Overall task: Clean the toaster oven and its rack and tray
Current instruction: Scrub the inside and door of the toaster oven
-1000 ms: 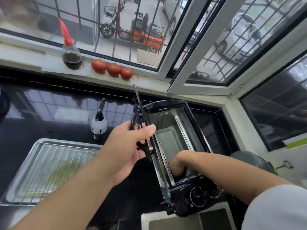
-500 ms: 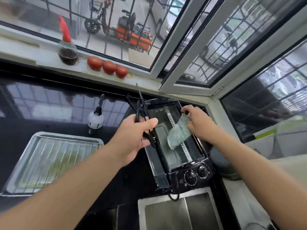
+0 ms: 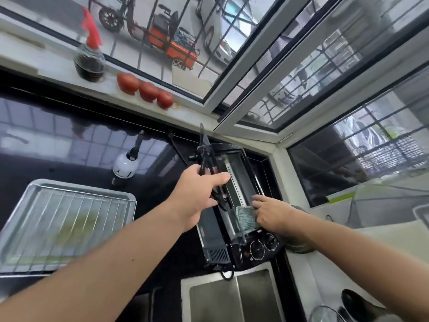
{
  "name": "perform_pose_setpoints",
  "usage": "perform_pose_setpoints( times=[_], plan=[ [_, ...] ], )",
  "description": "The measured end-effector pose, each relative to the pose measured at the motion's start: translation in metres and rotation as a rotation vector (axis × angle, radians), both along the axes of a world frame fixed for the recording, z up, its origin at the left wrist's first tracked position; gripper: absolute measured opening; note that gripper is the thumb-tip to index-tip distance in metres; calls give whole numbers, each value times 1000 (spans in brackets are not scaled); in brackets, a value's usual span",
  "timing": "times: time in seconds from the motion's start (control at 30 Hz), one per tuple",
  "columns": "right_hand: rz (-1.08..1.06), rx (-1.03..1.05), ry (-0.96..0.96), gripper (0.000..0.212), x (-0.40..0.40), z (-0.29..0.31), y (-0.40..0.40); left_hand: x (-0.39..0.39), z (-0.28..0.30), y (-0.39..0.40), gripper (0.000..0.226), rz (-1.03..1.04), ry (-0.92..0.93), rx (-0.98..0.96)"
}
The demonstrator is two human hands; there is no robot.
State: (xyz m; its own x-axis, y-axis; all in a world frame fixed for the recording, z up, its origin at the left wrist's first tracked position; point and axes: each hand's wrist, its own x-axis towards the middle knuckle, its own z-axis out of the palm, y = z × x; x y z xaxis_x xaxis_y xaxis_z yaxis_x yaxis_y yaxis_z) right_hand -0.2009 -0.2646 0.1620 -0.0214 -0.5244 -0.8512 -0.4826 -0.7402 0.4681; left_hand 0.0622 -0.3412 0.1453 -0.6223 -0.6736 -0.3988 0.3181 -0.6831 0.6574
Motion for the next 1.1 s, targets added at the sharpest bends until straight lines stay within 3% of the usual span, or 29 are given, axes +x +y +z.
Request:
perform_pose_setpoints(
  times=[0.23, 0.47, 0.8, 0.87, 1.0, 1.1],
  plan=[
    [57, 96, 205, 41, 7, -22, -22, 4, -1, -6, 29, -78, -17, -44],
    [241, -199, 294, 46, -2, -48, -132, -2, 0, -11, 20, -78, -44, -59],
    [-20, 264, 260, 28, 9, -28, -21, -1, 4, -7, 17, -55, -22, -6],
    [-15, 200, 286, 30, 6, -28, -34, 0, 5, -7, 18, -75, -45, -30],
    [139, -201, 282, 43, 2, -33, -109, 2, 5, -13, 17, -111, -54, -44],
    [78, -277, 273, 41, -4, -51, -123, 2, 3, -12, 19, -97, -60, -33]
  ],
)
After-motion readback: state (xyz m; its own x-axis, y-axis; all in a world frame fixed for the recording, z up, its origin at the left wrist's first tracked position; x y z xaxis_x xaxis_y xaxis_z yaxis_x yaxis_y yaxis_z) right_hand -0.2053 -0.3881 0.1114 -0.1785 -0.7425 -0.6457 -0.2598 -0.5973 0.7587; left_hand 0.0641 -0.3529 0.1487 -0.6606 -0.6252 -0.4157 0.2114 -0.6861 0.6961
